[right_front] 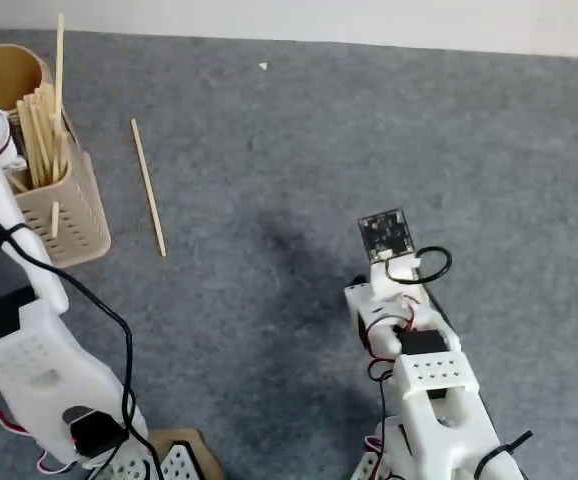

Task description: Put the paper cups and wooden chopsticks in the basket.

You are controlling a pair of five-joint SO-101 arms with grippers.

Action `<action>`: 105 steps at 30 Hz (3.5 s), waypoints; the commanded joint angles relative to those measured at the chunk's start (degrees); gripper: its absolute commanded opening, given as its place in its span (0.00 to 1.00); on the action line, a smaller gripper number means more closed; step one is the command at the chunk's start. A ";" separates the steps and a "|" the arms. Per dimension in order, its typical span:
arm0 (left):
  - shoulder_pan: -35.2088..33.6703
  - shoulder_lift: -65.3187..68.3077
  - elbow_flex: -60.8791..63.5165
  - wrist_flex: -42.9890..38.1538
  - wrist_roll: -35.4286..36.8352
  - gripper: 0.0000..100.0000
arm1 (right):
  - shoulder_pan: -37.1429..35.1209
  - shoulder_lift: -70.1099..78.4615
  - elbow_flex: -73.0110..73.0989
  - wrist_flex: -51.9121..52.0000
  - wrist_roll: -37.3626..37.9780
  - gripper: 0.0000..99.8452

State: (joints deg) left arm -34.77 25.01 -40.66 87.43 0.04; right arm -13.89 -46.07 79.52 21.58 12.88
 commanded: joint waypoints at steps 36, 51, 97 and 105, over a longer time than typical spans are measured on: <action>32.75 -19.82 39.43 -16.70 0.35 0.22 | -0.75 -1.54 -0.13 -0.92 0.53 0.20; 25.01 10.15 23.96 -17.23 13.71 0.22 | -0.75 -1.36 -0.13 -0.92 0.53 0.20; 17.10 -9.89 -49.45 12.40 -11.08 0.00 | -0.75 -1.36 0.04 -3.38 0.53 0.20; 7.08 -15.34 -48.92 14.77 -10.90 0.00 | -0.75 -1.27 0.04 -3.38 0.53 0.20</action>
State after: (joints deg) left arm -25.80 12.62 -89.10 101.58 -10.59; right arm -13.89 -46.07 79.78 19.30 12.97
